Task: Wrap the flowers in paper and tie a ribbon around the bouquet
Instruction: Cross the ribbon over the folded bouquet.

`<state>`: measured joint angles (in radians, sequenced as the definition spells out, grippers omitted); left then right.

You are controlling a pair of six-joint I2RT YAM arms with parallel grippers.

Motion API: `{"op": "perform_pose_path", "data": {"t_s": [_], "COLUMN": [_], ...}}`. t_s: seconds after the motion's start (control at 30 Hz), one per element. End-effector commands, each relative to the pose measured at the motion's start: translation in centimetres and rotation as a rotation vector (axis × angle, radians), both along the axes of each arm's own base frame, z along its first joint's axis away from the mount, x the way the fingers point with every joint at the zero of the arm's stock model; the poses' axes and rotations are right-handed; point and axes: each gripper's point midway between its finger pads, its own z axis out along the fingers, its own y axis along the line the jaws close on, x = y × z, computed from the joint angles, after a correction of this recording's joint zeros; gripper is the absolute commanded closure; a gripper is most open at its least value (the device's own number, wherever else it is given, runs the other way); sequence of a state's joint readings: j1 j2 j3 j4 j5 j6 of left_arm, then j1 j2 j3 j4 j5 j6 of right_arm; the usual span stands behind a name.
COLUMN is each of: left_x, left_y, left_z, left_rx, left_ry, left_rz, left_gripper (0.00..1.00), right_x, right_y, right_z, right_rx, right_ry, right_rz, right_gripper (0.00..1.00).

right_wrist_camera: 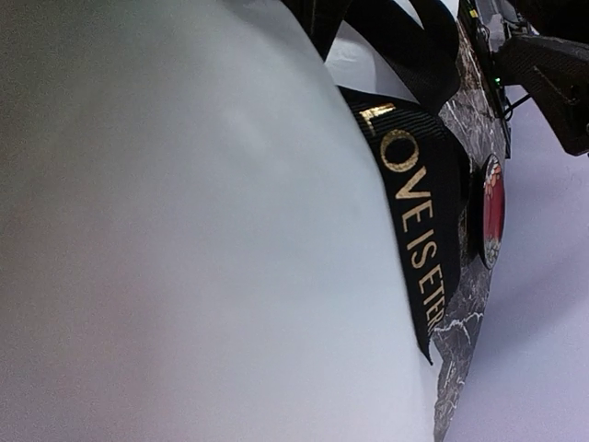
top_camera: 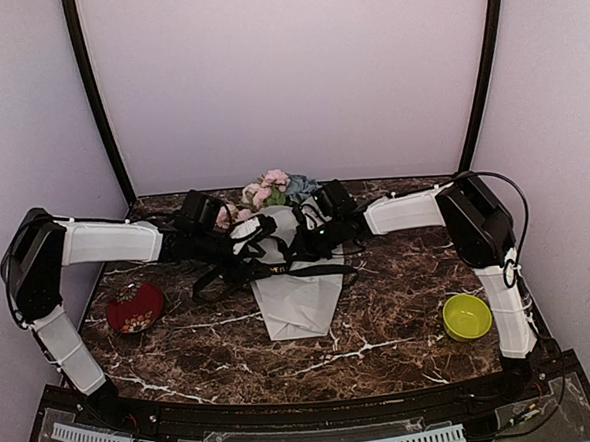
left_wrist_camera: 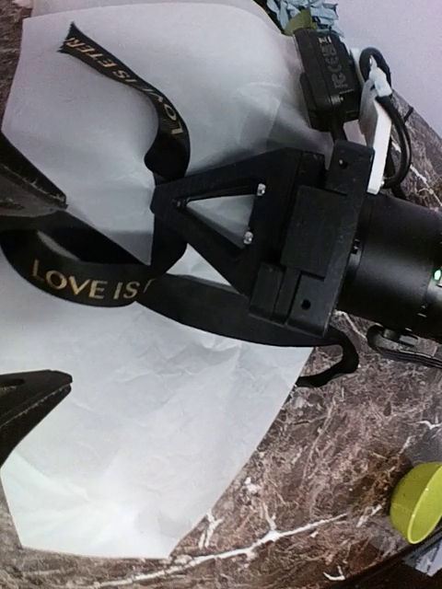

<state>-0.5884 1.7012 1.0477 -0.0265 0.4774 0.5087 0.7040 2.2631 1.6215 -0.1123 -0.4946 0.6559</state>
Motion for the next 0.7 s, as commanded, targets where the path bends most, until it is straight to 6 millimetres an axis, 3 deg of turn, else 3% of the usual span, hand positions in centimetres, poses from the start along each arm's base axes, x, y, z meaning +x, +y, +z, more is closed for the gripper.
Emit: {"op": "perform_pose_path", "data": {"t_s": [0.0, 0.2, 0.43, 0.67], "left_x": [2.0, 3.6, 4.3, 4.6], "left_y": [-0.4, -0.1, 0.5, 0.4], "left_z": [-0.8, -4.0, -4.5, -4.1], "left_rx": [0.109, 0.198, 0.252, 0.255], "left_ry": [-0.12, -0.077, -0.109, -0.151], "left_rz": [-0.084, -0.043, 0.001, 0.012], "left_gripper": [0.42, 0.51, 0.65, 1.0], "right_x": [0.3, 0.3, 0.2, -0.3], "right_y": [0.5, 0.3, 0.4, -0.1], "right_z": [1.3, 1.3, 1.5, 1.2], "right_rx": [0.029, 0.022, 0.031, 0.012], "right_ry": [-0.03, -0.033, -0.029, -0.023], "right_rz": [0.001, -0.001, -0.006, 0.007], "right_gripper": [1.0, 1.0, 1.0, 1.0]}}
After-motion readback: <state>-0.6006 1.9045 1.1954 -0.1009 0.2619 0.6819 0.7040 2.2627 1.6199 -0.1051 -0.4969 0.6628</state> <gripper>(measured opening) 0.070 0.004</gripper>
